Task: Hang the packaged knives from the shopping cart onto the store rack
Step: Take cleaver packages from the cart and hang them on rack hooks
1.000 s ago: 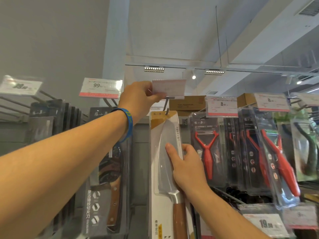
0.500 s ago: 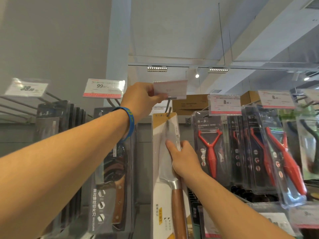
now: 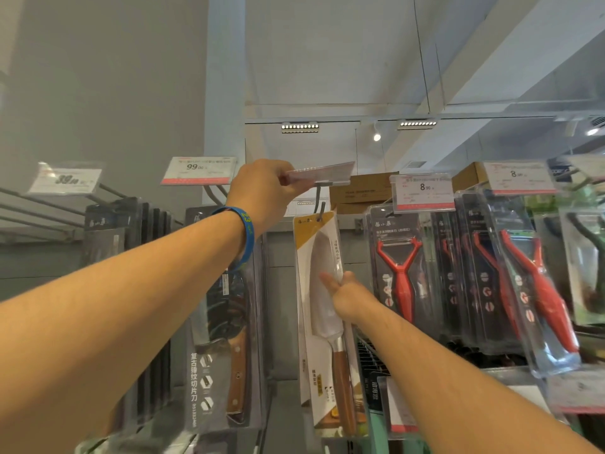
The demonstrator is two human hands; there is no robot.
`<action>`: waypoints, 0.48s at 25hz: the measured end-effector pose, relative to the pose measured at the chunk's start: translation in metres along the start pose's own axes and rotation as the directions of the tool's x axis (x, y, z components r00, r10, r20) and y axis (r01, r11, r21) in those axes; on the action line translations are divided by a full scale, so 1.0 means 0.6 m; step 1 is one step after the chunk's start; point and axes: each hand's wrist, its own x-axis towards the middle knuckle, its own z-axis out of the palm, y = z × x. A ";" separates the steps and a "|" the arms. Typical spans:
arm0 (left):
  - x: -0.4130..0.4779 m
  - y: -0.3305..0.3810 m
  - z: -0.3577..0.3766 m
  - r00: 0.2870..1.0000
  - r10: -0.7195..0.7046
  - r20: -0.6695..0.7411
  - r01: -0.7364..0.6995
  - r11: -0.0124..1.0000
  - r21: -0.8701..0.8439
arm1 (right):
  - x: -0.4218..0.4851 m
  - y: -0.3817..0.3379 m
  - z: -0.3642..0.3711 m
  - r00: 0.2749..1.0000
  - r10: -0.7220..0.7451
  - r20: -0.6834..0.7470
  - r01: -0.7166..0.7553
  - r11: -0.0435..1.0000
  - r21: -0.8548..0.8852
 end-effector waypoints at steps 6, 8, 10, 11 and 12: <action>-0.045 -0.025 0.013 0.997 0.061 -0.054 -0.063 0.997 -0.036 | -0.040 0.033 -0.018 0.978 -0.150 -0.147 0.098 0.946 -0.310; -0.080 -0.040 0.029 0.979 0.176 -0.101 -0.158 0.974 0.161 | -0.060 0.038 -0.024 0.948 -0.247 -0.202 0.177 0.933 -0.313; -0.115 -0.044 0.036 0.968 0.220 -0.122 -0.183 0.948 0.259 | -0.088 0.037 -0.032 0.917 -0.326 -0.232 0.281 0.937 -0.208; -0.135 -0.044 0.037 0.968 0.211 -0.135 -0.173 0.953 0.249 | -0.108 0.037 -0.037 0.913 -0.336 -0.231 0.328 0.942 -0.073; -0.161 -0.046 0.040 0.974 0.174 -0.145 -0.145 0.970 0.194 | -0.134 0.041 -0.039 0.919 -0.334 -0.208 0.359 0.928 0.099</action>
